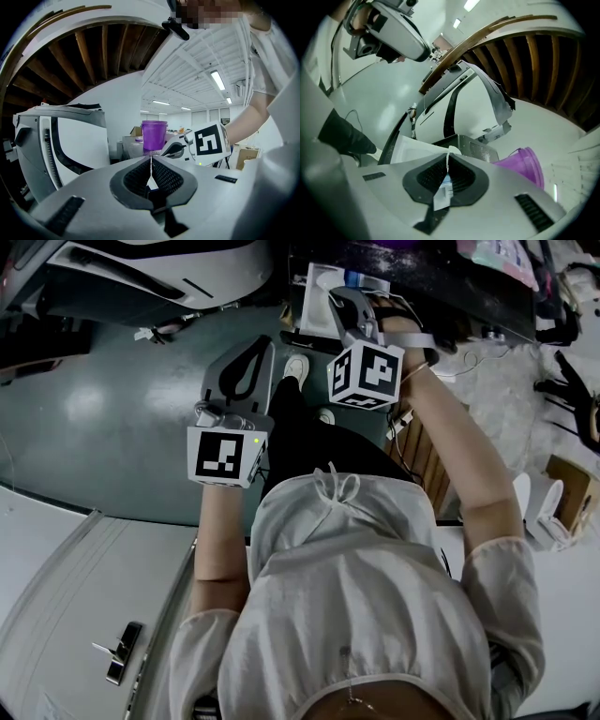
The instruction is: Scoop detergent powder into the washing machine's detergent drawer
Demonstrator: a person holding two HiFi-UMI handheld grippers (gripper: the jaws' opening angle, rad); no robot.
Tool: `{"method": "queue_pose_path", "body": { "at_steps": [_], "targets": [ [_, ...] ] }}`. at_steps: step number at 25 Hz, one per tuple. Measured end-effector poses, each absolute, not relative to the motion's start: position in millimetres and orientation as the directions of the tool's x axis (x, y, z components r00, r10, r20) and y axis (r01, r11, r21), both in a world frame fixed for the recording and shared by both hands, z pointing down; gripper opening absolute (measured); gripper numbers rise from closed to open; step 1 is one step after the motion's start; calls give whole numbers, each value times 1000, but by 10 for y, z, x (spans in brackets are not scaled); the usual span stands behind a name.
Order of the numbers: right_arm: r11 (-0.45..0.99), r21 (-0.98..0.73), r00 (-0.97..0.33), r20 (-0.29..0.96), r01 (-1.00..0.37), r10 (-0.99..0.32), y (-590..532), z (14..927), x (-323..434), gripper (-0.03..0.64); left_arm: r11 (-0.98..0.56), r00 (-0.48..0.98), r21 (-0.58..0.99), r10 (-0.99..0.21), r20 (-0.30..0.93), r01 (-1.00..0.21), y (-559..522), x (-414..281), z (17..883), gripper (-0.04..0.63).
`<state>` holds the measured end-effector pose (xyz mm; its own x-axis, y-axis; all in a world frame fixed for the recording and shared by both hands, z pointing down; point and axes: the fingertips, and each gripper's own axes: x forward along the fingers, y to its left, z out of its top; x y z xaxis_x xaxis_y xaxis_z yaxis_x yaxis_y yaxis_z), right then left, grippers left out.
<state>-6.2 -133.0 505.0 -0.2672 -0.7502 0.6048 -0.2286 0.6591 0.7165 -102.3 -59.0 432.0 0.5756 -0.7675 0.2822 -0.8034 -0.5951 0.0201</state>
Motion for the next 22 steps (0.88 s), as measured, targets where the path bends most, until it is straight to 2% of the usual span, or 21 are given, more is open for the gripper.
{"method": "queue_pose_path", "body": {
  "at_steps": [5, 10, 16, 22],
  "targets": [
    [588, 794, -254, 543, -156, -800, -1309, 4945, -55, 11, -597, 576, 14, -768, 278, -802, -540, -999, 4308, 26],
    [597, 773, -275, 538, -215, -797, -1249, 4810, -49, 9, -593, 577, 8, -780, 243, -805, -518, -972, 4182, 26],
    [601, 688, -327, 505, -406, -799, -1232, 4432, 14, 11, -599, 574, -29, -778, 255, -800, -526, -979, 3981, 26],
    [567, 536, -368, 438, -626, -820, -1263, 3974, 193, 11, -598, 574, -65, -791, 214, -799, -678, -922, 3671, 26]
  ]
}}
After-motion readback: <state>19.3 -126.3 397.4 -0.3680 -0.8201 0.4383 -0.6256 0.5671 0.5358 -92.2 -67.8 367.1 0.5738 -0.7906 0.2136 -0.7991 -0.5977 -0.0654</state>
